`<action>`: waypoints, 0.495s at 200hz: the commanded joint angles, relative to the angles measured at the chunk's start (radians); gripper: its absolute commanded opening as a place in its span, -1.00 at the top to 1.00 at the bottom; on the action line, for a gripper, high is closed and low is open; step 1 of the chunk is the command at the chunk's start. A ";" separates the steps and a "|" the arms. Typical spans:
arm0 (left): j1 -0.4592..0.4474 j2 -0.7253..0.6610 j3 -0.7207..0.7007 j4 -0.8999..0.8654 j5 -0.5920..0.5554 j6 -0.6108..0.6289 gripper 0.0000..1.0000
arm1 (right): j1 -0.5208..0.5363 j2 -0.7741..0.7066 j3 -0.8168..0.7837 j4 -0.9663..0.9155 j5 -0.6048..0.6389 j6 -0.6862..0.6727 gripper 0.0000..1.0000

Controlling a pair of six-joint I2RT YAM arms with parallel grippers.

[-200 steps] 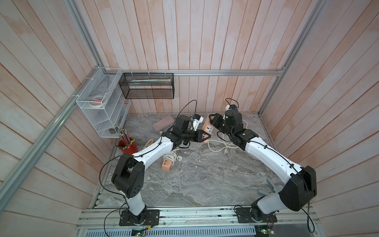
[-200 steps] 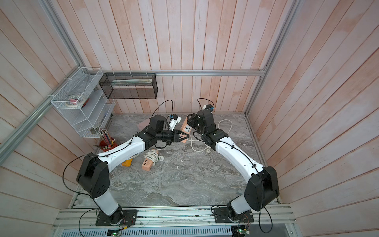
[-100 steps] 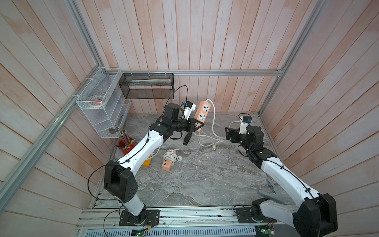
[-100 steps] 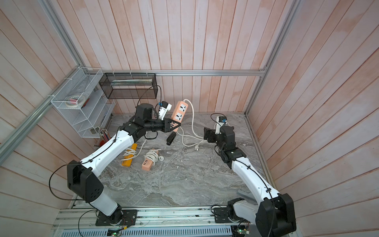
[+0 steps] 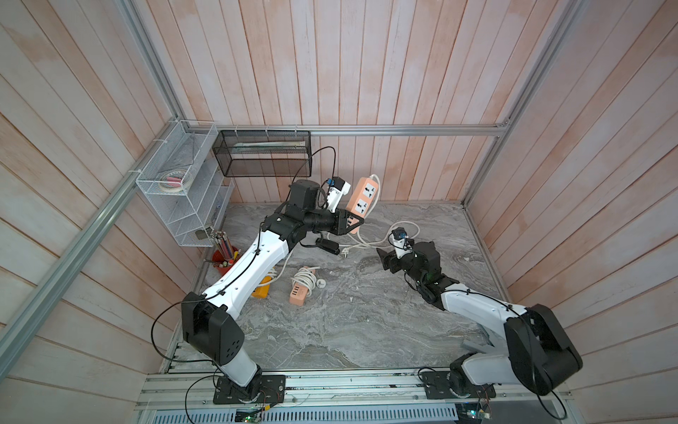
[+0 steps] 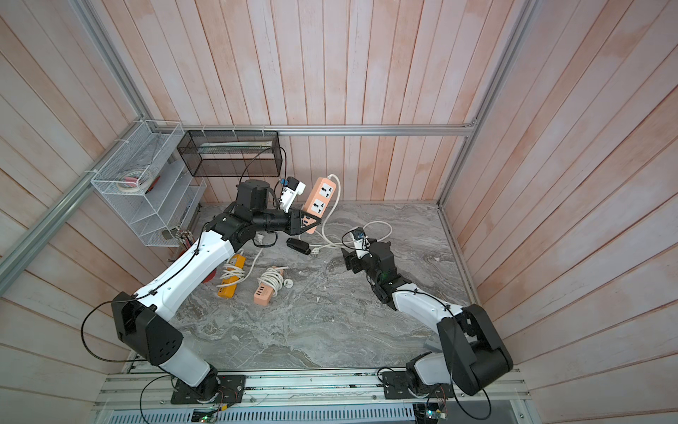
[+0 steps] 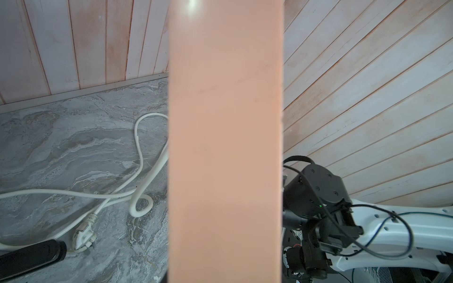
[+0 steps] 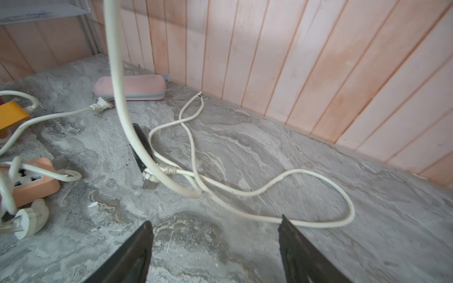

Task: Wrap the cord around the power strip
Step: Wrap the power cord around the power strip.

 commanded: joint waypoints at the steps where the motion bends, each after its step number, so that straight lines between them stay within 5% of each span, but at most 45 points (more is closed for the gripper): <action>1: 0.003 -0.028 0.059 0.041 0.032 0.022 0.89 | 0.023 0.095 0.068 0.143 -0.034 -0.050 -0.61; 31: 0.003 -0.039 0.065 0.040 0.042 0.006 0.89 | 0.020 0.248 0.152 0.230 0.008 -0.047 -0.54; 52: 0.008 -0.058 0.062 0.058 0.042 -0.017 0.91 | 0.012 0.333 0.189 0.327 0.036 -0.032 -0.31; 99: 0.092 -0.132 -0.005 0.254 0.067 -0.167 1.00 | -0.020 0.319 0.173 0.431 0.166 -0.088 0.88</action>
